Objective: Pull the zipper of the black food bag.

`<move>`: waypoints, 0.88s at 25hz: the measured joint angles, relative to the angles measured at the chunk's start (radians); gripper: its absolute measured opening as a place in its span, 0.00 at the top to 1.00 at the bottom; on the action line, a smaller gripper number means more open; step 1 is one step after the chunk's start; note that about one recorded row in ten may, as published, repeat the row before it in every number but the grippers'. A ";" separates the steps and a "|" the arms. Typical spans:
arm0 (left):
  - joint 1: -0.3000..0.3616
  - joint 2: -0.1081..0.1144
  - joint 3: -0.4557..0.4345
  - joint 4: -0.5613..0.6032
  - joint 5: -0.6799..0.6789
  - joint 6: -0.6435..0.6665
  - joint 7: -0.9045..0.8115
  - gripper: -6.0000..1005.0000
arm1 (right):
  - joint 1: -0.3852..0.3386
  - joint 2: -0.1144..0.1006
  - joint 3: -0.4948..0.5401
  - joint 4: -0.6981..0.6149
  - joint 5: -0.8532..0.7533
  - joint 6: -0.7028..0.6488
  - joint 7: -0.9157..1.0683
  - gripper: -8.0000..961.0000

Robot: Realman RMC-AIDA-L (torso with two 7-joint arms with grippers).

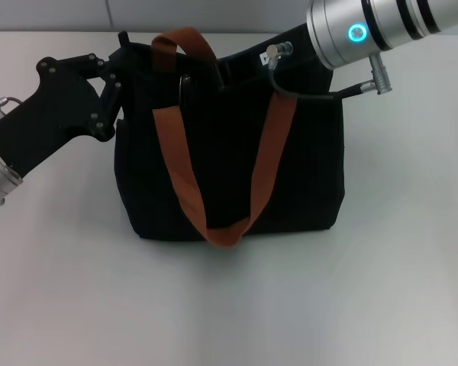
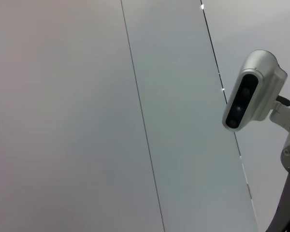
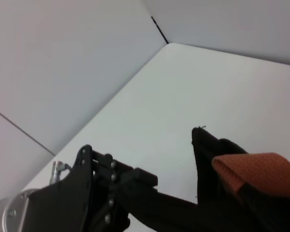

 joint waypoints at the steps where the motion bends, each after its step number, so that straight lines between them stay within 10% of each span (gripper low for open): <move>1: 0.000 0.000 0.000 0.000 0.000 0.000 0.000 0.97 | -0.002 0.000 0.001 0.000 0.009 0.000 0.000 0.98; 22: -0.001 0.001 -0.003 0.000 0.000 0.047 -0.024 0.96 | -0.016 -0.003 0.005 0.029 0.072 0.003 0.000 0.69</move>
